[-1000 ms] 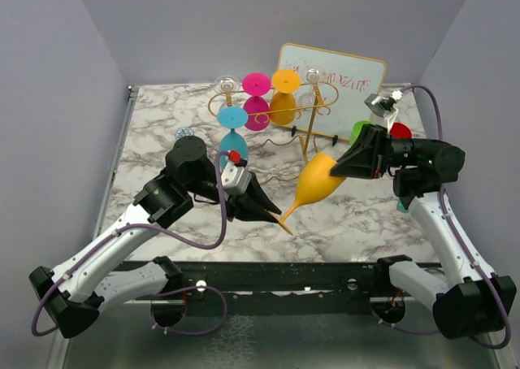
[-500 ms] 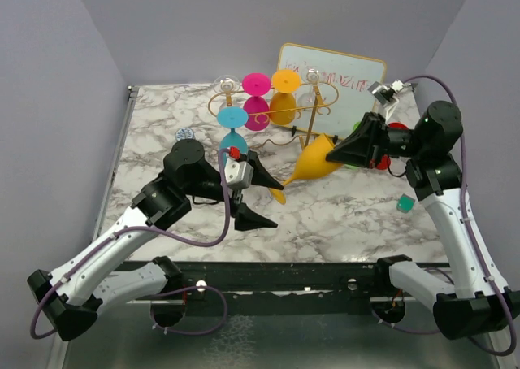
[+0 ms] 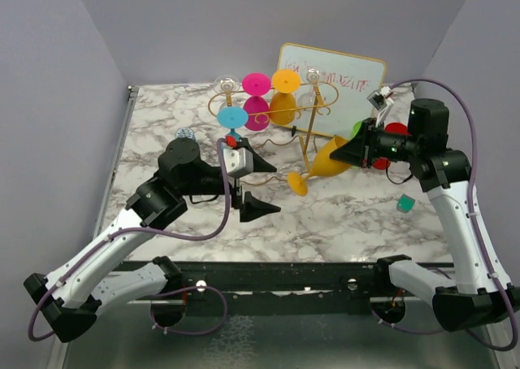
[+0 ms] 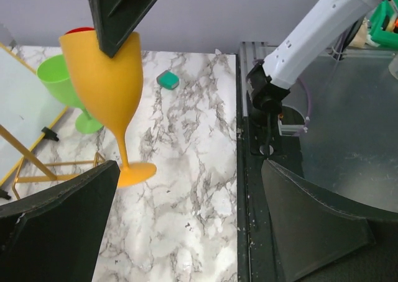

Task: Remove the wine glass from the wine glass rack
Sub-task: Place the wine glass at the center of the board.

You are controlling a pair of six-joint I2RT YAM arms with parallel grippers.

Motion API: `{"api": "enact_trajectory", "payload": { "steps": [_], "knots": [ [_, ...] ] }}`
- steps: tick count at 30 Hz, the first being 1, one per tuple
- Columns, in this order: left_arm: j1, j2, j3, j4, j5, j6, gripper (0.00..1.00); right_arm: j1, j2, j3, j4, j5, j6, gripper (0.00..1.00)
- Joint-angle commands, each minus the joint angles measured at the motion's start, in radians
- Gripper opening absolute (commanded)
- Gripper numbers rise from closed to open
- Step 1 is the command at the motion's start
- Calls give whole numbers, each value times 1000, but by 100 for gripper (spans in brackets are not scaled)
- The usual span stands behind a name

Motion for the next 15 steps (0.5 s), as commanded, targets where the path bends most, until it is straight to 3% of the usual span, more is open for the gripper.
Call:
{"api": "enact_trajectory", "payload": {
  "steps": [1,7,15],
  "knots": [
    [0,53,82,-115,-86,-11,99,4,9,59,-196,326,-103,0],
    [2,58,92,-120,-124,-8,99,3,-3,30,-195,528,-93,0],
    [2,39,81,-94,-303,-63,99,4,-8,-36,-147,856,-3,0]
  ]
}}
